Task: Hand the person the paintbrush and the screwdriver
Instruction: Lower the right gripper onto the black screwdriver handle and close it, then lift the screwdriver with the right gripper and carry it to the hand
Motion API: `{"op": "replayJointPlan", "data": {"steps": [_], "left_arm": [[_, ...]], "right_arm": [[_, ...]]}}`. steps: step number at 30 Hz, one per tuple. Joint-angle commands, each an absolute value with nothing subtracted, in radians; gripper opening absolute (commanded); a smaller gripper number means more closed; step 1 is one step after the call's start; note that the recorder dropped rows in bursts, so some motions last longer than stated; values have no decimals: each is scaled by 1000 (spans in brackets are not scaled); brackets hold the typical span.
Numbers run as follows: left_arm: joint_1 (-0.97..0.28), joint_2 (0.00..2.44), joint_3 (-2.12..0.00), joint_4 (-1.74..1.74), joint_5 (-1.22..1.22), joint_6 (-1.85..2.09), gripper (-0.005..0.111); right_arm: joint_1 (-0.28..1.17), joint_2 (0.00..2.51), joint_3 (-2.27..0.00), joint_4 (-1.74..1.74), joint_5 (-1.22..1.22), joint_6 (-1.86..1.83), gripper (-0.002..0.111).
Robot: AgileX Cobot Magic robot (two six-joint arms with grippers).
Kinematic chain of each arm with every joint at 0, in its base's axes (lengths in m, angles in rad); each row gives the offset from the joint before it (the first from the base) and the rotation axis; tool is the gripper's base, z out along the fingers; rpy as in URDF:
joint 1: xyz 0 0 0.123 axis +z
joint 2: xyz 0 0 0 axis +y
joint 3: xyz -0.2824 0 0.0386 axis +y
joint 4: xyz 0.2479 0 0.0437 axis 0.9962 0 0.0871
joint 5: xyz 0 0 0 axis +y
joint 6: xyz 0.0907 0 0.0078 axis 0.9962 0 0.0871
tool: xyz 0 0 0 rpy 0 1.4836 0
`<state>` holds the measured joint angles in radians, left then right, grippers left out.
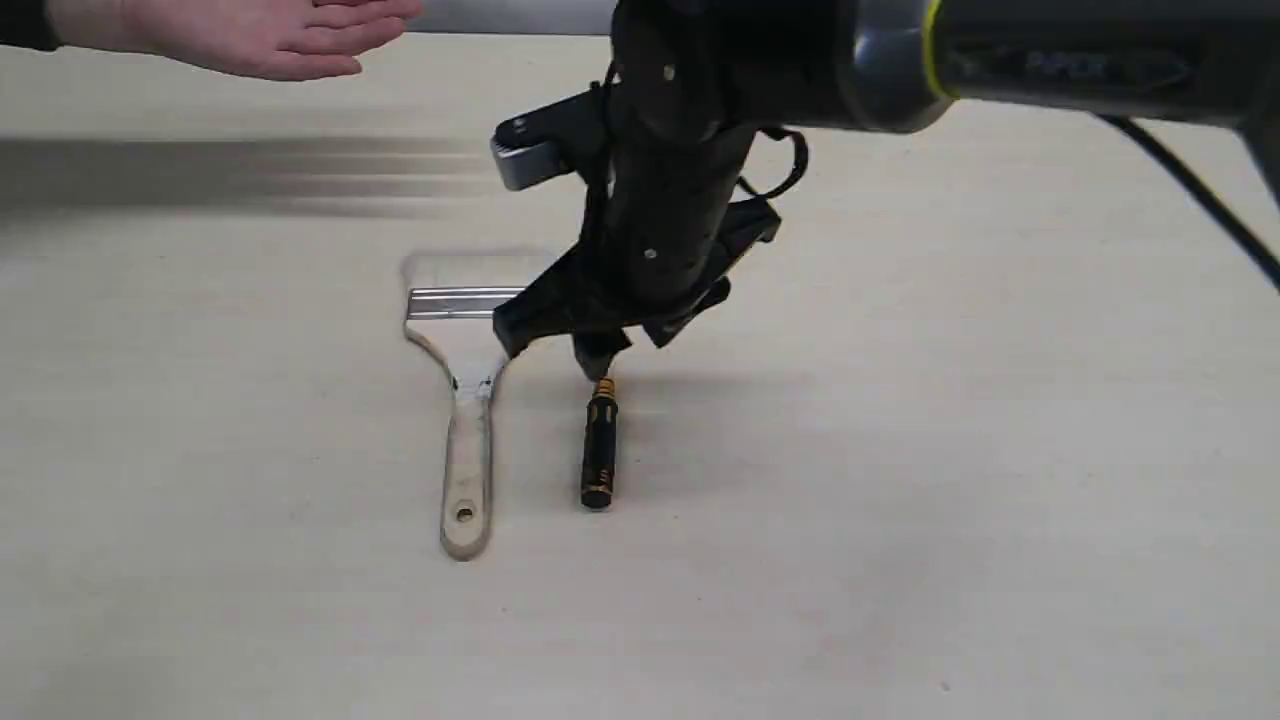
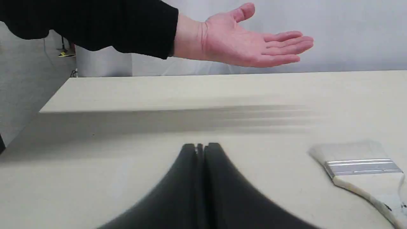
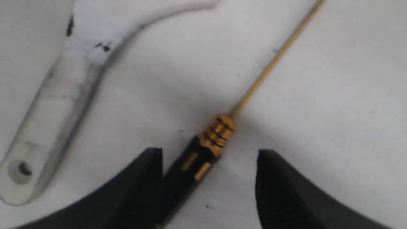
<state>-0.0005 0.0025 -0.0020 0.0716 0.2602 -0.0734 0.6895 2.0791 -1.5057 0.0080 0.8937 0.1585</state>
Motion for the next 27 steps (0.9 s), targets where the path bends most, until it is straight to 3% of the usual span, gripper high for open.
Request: {"op": "replayJointPlan", "data": {"steps": [1,16,19,23,27], "left_arm": [[-7,0,0,69,248,-75,0],[-7,0,0,67,250,-75,0],[-7,0,0,67,250,-75,0],[-7,0,0,67,250,-75,0],[-7,0,0,67,250,-75,0]], "right_arm": [[725,2102,-1511,-21,853,185,49],[735,2205,-1511,-83,885,336,46],[735,2219,-1511,-83,891,336,33],[735,2203,-1511,-87,891,284,6],[735,2126,-1511,-87,891,270,4]]}}
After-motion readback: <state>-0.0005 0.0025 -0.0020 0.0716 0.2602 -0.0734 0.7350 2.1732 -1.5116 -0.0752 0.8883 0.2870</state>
